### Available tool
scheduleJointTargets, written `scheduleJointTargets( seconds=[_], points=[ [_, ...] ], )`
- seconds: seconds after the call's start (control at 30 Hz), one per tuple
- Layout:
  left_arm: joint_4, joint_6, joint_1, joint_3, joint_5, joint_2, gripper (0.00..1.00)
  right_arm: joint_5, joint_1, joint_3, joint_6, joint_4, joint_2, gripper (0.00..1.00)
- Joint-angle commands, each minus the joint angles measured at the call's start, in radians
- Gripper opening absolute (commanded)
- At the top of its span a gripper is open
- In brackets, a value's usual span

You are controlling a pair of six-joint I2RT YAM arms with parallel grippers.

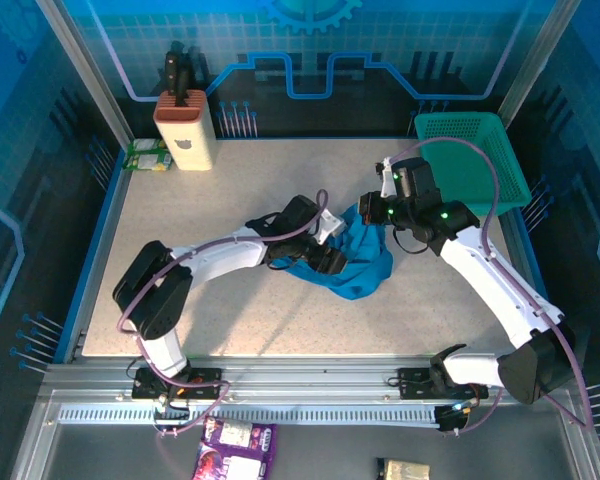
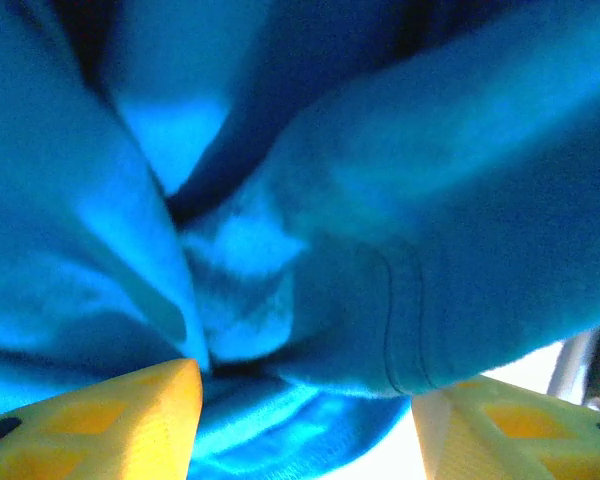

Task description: Fold the inside-out t-shirt

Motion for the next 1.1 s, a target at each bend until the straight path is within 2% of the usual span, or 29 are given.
scheduleJointTargets(
  seconds=[0.0,0.2,0.27,0.5,0.7,0.83,1.07],
  points=[
    [-0.047,0.167,0.001,0.032,0.034,0.043,0.58,-0.015,-0.008,0.013,0.007,0.026,0.0,0.0],
    [-0.041,0.18,-0.001,0.013,0.053,0.082,0.53,0.004,-0.008,0.029,0.006,0.029,-0.003,0.0],
    [-0.031,0.173,-0.006,-0.005,0.057,0.082,0.46,0.012,-0.008,0.037,0.005,0.027,-0.004,0.0],
    [-0.005,0.166,-0.025,-0.08,0.041,0.041,0.09,0.071,-0.012,0.078,-0.008,0.031,-0.007,0.0],
    [0.014,0.166,-0.006,-0.165,-0.052,-0.057,0.03,0.095,-0.072,0.179,-0.047,0.018,0.006,0.0],
    [0.018,0.138,0.066,-0.206,-0.091,-0.134,0.01,0.107,-0.137,0.271,-0.078,-0.014,0.007,0.0],
    [-0.01,0.065,0.287,-0.228,-0.118,-0.309,0.0,0.117,-0.295,0.296,-0.094,-0.078,-0.063,0.0]
  ],
)
